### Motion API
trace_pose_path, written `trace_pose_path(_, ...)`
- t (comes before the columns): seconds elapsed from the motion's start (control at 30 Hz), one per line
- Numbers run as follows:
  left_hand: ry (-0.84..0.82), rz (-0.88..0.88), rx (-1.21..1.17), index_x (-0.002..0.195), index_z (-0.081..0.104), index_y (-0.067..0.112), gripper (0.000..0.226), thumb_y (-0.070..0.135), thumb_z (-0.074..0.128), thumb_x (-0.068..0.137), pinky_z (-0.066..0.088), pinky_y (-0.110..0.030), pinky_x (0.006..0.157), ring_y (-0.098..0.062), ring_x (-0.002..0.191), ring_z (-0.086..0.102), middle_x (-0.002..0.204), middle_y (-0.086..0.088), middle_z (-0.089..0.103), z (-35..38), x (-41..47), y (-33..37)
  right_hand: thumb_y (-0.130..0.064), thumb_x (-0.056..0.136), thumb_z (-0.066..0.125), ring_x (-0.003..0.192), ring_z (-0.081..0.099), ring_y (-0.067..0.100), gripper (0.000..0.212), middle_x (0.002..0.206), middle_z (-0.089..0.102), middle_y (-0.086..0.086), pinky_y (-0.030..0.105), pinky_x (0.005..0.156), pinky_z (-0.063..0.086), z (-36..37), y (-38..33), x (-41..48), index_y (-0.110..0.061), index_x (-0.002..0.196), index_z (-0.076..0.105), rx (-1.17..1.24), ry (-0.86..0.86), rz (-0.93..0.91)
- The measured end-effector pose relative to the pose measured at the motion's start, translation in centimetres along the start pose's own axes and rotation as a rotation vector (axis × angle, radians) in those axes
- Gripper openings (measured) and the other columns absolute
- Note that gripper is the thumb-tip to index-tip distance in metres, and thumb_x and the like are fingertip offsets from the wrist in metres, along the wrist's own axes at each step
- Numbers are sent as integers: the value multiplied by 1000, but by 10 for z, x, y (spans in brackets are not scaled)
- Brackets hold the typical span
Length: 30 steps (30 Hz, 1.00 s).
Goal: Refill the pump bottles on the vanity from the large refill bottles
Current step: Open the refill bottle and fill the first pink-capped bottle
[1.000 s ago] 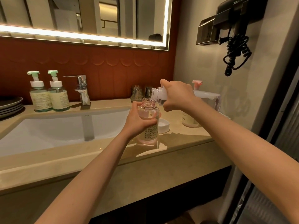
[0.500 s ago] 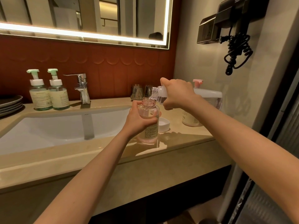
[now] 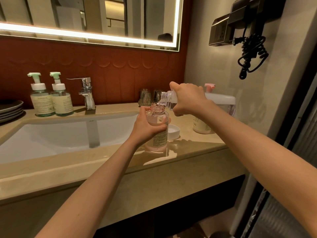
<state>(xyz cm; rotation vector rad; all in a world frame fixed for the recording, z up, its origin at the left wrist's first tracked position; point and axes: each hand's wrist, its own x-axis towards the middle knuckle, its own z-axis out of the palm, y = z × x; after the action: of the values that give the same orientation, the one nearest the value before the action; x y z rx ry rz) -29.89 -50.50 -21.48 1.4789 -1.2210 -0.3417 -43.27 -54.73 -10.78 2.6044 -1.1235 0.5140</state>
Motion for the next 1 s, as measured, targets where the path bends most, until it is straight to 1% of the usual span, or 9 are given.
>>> trace_pose_path(0.13,1,-2,7,131,29,21,76,26,78,73,41,-26,82,-18,110,47,135,-8,45,0,0,1,-16,71,70,86,44,19,58,89,45,1,43,88,43,2,0,-1,-17,120,40,12,1,3)
trace_pose_path(0.3,1,-6,1,128,29,23,75,28,79,72,44,-30,86,-25,117,50,135,-9,46,0,1,-2,-15,73,68,85,42,19,53,87,43,1,43,90,41,-2,0,-2,-16,118,40,4,8,-10)
trace_pose_path(0.47,4,6,-11,118,28,30,68,30,78,72,43,-28,82,-20,111,50,132,-6,47,0,1,-1,-13,71,67,85,42,21,52,86,44,2,43,87,40,-1,-2,-2,-16,115,40,1,9,0)
trace_pose_path(0.63,9,6,-9,118,28,29,68,30,78,72,41,-27,80,-19,109,49,131,-7,47,1,0,-2,-13,72,67,86,41,21,53,88,44,2,44,91,40,-2,-2,-3,-16,117,40,2,1,-2)
trace_pose_path(0.9,11,5,3,122,29,27,70,29,78,72,42,-28,83,-20,111,48,133,-7,46,1,2,-3,-15,74,67,85,40,20,54,89,43,2,44,91,40,-3,-3,-5,-15,120,39,-3,-4,1)
trace_pose_path(1.0,14,4,2,123,29,26,72,29,79,72,43,-28,84,-22,114,49,133,-7,46,1,2,-4,-16,74,68,89,45,21,57,90,44,1,44,91,42,-2,-3,-4,-16,123,39,-1,-6,-2)
